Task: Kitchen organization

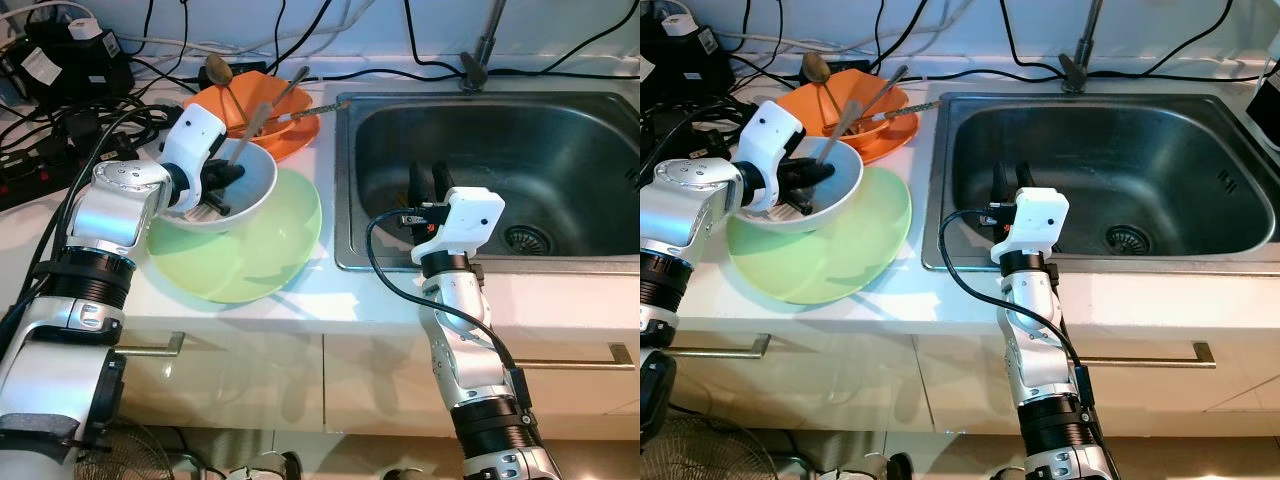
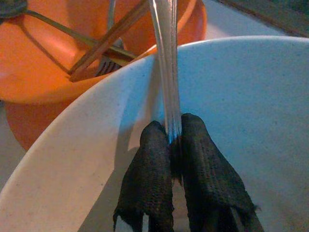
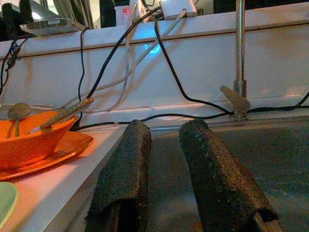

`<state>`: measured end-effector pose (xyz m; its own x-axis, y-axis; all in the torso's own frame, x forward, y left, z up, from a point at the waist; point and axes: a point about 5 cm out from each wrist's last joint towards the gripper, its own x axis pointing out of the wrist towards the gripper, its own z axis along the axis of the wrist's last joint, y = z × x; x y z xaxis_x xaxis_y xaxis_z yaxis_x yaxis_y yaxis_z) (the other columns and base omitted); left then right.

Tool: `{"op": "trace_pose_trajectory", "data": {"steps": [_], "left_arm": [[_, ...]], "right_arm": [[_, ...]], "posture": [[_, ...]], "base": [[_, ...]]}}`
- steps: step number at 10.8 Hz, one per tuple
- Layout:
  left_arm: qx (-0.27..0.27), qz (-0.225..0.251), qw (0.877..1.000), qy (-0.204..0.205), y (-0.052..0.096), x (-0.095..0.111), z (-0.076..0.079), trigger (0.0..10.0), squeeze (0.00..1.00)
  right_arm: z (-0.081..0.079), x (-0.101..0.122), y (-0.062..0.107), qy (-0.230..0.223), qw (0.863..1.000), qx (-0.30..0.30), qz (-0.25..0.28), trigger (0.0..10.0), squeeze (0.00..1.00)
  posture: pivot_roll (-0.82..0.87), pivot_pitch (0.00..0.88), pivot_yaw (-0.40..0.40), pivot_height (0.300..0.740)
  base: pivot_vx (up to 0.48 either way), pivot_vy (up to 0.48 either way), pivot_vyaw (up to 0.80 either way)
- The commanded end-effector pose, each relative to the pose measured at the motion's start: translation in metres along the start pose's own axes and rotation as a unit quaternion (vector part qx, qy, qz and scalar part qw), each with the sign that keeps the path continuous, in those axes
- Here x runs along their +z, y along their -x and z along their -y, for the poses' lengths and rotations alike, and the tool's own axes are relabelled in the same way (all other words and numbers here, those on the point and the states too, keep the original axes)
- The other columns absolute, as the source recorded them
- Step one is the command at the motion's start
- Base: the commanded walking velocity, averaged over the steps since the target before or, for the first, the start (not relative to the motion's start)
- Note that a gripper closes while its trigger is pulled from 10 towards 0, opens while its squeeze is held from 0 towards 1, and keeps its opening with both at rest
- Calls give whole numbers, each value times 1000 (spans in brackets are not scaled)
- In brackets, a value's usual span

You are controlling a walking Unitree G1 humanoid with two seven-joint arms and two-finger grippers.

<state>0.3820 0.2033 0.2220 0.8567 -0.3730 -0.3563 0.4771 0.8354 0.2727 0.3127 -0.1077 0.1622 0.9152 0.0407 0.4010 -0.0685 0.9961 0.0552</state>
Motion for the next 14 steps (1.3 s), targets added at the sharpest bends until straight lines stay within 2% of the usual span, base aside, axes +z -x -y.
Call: {"op": "trace_pose_trajectory", "data": {"steps": [1,2,3,4,5,6,7,8,10,11,13,14], "left_arm": [[13,28,1000,-3,3,7,-2,0,0],[21,62,998,1,6,16,-3,0,0],[41,131,991,8,14,39,-7,0,0],[45,174,984,10,19,53,-6,0,0],[42,235,971,7,25,72,0,0,0],[36,273,961,0,28,83,8,0,0],[14,329,943,-34,28,100,35,9725,0],[-13,350,936,-39,23,103,58,10000,0],[-50,375,926,-6,15,105,87,10000,0],[-67,380,922,10,13,105,97,10000,0],[-76,378,922,37,-2,91,122,10000,0],[-81,373,923,39,-5,87,127,10000,0]], "right_arm": [[4,-11,3,8,1000,-5,-29,10000,0],[4,-11,3,8,1000,-6,-29,10000,0],[5,-10,2,8,1000,-6,-29,10000,0],[5,-10,2,8,1000,-5,-29,10000,0],[5,-10,2,8,1000,-4,-29,10000,0],[5,-11,2,8,1000,-4,-29,10000,0],[6,-10,-1,6,999,-10,-30,10000,0],[9,-8,-4,8,1000,-15,-26,10000,0],[11,-5,-7,10,1000,-20,-21,10000,0],[12,-5,-8,11,1000,-20,-20,10000,0],[21,-5,-10,21,999,-39,-21,10000,0],[22,-6,-10,23,999,-41,-22,10000,0]], "posture": [[61,67,81,740],[61,68,79,740],[65,68,75,740],[66,67,73,740],[67,67,70,740],[68,64,68,740],[67,63,67,740],[58,63,64,740],[49,61,63,740],[49,61,63,740],[40,46,61,740],[40,43,60,740]], "base": [[0,0,0],[0,0,0],[0,0,0],[0,0,0],[0,0,0],[0,0,0],[0,0,0],[0,0,0],[0,0,0],[0,0,0],[0,0,0],[0,0,0]]}}
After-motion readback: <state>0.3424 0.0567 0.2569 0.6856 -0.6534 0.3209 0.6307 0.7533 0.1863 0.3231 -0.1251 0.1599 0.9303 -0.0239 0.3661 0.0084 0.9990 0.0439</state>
